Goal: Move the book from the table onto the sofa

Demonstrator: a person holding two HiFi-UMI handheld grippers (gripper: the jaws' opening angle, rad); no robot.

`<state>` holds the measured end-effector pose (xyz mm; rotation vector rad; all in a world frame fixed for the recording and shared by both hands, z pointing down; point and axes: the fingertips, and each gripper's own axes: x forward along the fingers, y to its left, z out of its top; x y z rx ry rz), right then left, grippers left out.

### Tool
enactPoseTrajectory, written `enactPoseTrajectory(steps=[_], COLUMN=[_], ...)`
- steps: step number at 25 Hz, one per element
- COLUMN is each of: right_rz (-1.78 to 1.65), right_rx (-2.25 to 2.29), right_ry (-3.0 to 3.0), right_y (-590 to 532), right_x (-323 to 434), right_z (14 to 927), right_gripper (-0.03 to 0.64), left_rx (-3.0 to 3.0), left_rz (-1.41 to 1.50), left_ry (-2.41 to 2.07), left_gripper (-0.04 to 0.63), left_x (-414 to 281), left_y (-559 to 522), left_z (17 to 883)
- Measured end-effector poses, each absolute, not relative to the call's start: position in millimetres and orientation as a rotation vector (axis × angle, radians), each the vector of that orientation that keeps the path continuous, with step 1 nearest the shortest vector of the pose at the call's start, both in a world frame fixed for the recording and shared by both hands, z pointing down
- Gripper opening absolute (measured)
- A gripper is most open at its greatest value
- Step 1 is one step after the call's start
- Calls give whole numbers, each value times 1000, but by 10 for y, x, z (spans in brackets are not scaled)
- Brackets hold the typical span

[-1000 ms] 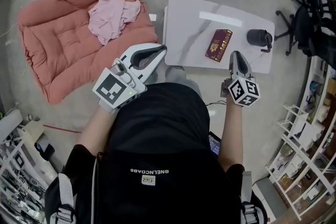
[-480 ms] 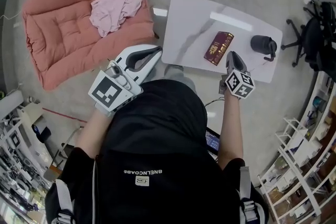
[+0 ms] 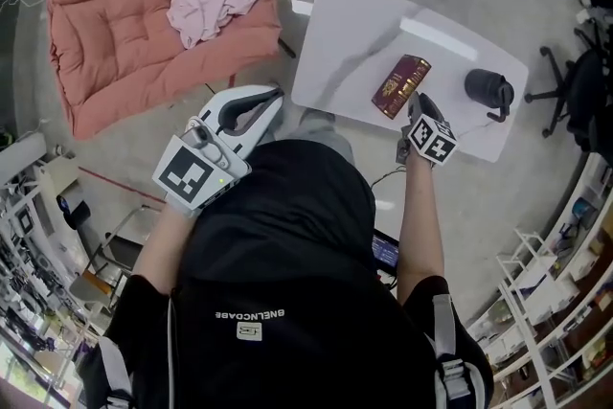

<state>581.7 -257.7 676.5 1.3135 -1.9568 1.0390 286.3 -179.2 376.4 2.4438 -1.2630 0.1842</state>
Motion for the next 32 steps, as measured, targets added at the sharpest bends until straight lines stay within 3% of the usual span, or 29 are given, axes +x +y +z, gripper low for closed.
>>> enactPoseTrajectory(steps=[7,11,32], right_rz=[1147,1216,1419], right_rx=[1315,1318,1285], right_ry=[-1832,-1767,-1528], right_y=[-2669,-2715,-2883], right_x=[6039,6132,6201], right_z=[7299,7602,8661], right_gripper=[199,238,276], left_rx=[2376,2338,2201], left_rz=[224,237,271], left_ry=[-1330,-1367,-1481], left_gripper=[14,14,14], left_x=[2972,3018,3112], left_y=[-1802,-1805,-1744], left_z=[3868,3938,4275])
